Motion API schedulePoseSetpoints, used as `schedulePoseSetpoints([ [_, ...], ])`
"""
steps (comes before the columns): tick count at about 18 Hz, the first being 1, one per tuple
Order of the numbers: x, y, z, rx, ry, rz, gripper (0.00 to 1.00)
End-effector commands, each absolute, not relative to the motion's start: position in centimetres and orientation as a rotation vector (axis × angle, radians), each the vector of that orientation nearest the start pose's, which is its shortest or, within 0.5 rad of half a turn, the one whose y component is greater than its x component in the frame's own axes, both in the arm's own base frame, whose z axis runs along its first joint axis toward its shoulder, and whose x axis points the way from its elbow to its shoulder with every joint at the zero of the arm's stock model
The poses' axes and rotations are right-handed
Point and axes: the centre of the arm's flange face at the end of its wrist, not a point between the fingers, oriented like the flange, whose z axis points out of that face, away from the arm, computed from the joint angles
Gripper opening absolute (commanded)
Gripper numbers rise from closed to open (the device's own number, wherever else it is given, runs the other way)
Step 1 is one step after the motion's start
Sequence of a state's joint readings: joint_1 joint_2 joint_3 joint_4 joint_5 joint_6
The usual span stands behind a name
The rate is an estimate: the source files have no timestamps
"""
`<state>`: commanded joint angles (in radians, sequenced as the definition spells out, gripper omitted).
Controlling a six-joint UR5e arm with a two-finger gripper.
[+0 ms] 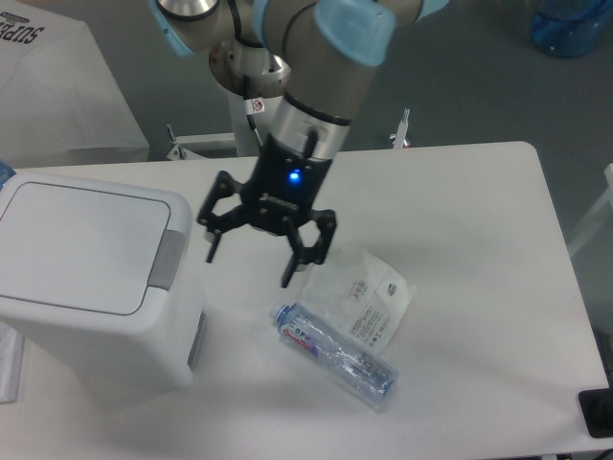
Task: Open the trash can
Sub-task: 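Lower the gripper onto the lid edge and press until the lid flips up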
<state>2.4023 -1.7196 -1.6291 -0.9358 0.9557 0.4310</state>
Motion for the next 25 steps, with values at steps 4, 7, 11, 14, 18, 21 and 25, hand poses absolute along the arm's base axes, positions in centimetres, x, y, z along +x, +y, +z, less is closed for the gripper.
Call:
schedulePoseSetpoints([
  [4,-28.9,52.8,46.8,-2.416,-0.299,-0.306,1.00],
  [7,-29.0,52.8,46.9,-2.418,-0.290,-0.288,1.00],
  [11,-29.1,52.9,46.6,-2.418,-0.285,-0.280,1.00],
  [14,-29.2,53.0,46.3,-2.415,-0.283,-0.273,1.00],
  [18,-29.0,52.9,45.7,-2.422,-0.286,-0.283,1.00],
  [21,-28.8,53.0,45.3,-2.426,-0.285,-0.289,1.00],
  [25,-28.9,53.0,45.4,-2.424,-0.295,-0.294,1.00],
])
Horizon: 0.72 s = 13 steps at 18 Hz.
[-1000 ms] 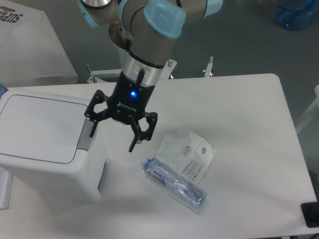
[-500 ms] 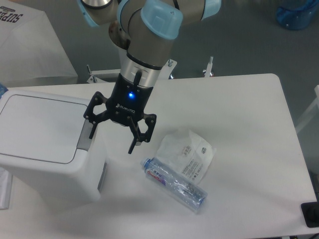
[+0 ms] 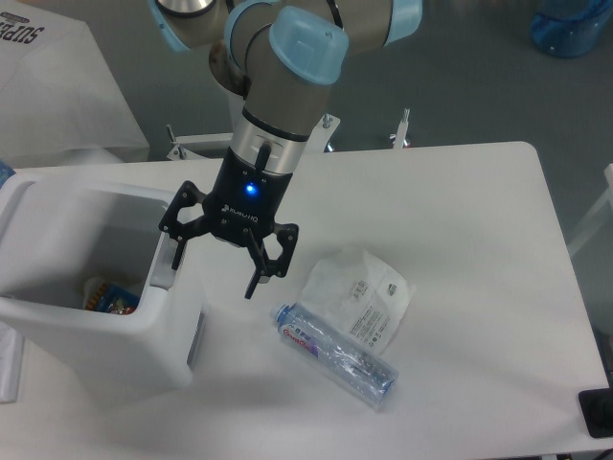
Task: Open the trash can
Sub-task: 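Lower the gripper onto the lid edge and press until the lid flips up, then raise the gripper away from the opened trash can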
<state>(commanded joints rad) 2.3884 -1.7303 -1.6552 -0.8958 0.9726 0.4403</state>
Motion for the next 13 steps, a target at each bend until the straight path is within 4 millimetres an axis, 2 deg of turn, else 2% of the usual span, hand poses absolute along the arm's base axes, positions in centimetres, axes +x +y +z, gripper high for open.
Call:
schedulePoseSetpoints([
  [3,-29.0,53.1,46.4,-2.406,-0.294,-0.290,1.00],
  [5,-29.3,53.3,47.9,-2.384,-0.293,-0.272,1.00],
  [6,-30.5,53.2,49.2,-2.364,-0.294,-0.239,1.00],
  [9,-33.7,52.4,49.8,-2.352,-0.335,-0.191,1.00],
  [11,-36.3,51.1,49.7,-2.344,-0.371,-0.162,1.00],
  [13,-39.8,49.5,49.1,-2.335,-0.417,-0.130,1.00],
])
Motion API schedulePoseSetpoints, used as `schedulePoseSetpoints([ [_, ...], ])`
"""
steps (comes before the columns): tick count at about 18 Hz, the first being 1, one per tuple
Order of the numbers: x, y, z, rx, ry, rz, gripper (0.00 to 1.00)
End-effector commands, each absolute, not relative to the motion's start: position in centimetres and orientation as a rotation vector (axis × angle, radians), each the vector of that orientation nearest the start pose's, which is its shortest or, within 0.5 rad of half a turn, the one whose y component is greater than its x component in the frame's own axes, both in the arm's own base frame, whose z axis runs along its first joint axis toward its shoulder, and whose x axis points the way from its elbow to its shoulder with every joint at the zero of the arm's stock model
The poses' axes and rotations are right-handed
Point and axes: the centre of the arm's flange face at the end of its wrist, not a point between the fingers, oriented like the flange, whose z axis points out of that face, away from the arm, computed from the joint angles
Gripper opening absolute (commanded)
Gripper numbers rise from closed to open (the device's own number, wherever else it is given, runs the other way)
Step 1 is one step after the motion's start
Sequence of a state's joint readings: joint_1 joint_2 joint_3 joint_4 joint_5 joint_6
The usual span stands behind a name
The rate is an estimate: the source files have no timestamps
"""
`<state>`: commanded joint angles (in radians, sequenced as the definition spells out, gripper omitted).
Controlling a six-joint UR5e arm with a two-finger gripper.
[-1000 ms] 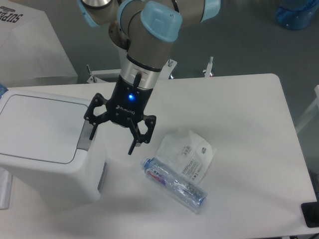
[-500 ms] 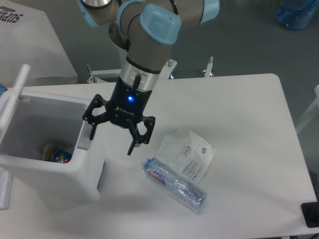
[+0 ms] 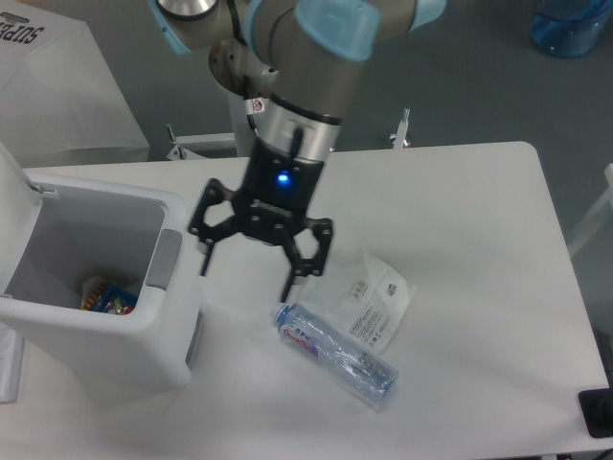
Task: Open the trash can
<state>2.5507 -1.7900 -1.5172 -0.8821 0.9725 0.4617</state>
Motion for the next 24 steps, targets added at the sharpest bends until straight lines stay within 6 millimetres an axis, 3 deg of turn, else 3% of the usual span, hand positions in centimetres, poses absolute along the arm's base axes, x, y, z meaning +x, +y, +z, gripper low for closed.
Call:
schedulePoseSetpoints([
  [4,-47.1,47.9,48.2,-2.332,-0.509,-0.064,1.00],
  [6,-50.7,45.9,47.7,-2.342,-0.581,0.000,1.00],
  [10,-55.6,46.4,42.6,-2.478,-0.539,0.091,1.00],
  [15,-59.6,44.8,38.7,-2.743,-0.257,0.229,1.00],
  [18,-61.3,45.1,35.6,-2.873,-0.033,0.296,1.00],
  [21,-61.3,45.6,34.3,-2.961,0.104,0.358,1.00],
  [24,-61.1,45.7,33.9,-2.972,0.114,0.360,1.00],
])
